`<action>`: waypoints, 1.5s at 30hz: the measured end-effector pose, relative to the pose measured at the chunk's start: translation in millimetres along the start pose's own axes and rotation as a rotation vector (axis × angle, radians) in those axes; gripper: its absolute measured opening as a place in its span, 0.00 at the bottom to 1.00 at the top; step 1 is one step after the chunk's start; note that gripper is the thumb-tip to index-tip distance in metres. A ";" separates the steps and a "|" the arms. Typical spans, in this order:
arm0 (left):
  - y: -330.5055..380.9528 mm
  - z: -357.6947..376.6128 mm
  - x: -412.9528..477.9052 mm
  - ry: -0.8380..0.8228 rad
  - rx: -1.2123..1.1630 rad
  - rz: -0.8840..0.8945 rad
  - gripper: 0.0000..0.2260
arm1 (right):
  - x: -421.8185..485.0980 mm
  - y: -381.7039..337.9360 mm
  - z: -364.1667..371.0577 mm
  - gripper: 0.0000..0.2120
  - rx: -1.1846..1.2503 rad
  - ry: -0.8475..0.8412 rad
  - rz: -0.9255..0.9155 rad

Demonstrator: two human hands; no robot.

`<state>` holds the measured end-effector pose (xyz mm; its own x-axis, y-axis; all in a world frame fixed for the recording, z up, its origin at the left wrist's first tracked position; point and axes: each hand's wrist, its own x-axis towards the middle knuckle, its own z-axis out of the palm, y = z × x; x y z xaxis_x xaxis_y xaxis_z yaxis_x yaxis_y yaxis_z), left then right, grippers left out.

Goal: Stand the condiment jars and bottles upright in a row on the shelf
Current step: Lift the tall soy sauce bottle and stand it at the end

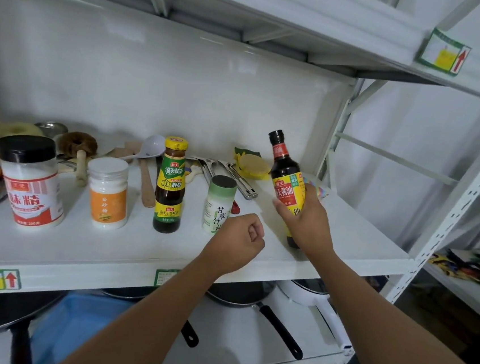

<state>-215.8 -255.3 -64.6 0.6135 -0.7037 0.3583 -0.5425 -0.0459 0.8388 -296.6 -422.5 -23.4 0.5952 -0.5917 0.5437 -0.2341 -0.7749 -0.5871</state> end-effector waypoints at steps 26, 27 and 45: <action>15.3 -6.9 -3.2 -0.109 0.253 -0.056 0.42 | -14.2 14.3 27.4 0.34 0.096 -0.304 0.163; 16.2 -7.7 -3.0 -0.097 0.239 -0.051 0.41 | -13.9 15.4 26.7 0.33 0.104 -0.301 0.167; 19.0 -0.1 -12.0 0.003 0.368 -0.001 0.27 | -22.5 15.0 17.4 0.27 0.121 -0.331 0.116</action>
<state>-233.4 -247.6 -53.0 0.6153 -0.7016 0.3593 -0.7120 -0.2991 0.6353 -300.1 -417.0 -54.9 0.7912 -0.5549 0.2571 -0.2342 -0.6632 -0.7109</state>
